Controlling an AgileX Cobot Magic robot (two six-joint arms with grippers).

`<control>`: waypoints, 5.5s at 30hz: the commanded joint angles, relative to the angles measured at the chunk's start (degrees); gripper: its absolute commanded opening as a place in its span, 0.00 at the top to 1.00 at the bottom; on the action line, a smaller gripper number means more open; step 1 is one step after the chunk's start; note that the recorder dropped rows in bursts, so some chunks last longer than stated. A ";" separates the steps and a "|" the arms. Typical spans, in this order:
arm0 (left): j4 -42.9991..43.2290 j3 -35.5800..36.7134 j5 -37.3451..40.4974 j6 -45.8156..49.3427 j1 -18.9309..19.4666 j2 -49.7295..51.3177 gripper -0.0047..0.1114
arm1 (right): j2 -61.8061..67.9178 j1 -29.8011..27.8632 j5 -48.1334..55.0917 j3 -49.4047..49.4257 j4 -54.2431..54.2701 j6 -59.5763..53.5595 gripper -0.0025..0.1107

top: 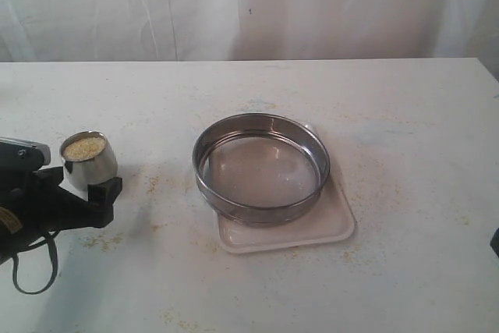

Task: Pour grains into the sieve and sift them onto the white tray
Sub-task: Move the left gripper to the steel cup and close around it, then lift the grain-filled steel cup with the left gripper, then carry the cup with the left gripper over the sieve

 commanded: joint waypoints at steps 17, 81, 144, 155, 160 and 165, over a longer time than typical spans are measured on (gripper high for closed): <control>-4.88 -8.11 -0.33 1.19 -0.09 8.36 0.16 | -0.40 -0.41 -0.54 0.27 -0.20 0.01 0.98; -8.32 -15.94 -0.33 2.54 -0.09 14.36 0.17 | -0.40 -0.41 -0.54 0.27 -0.20 0.01 0.98; -4.18 -18.62 0.61 3.20 -6.00 12.78 0.96 | -0.40 -0.41 -0.54 0.27 -0.20 0.01 0.98; -4.18 -18.54 3.68 5.04 -8.10 9.74 0.96 | -0.40 -0.41 -0.54 0.27 -0.20 0.01 0.98; -3.90 -18.41 5.01 5.04 -8.10 8.52 0.96 | -0.40 -0.41 -0.54 0.27 -0.20 0.01 0.98; -3.77 -17.03 4.35 5.04 -8.10 7.86 0.96 | -0.40 -0.41 -0.54 0.27 -0.20 0.01 0.98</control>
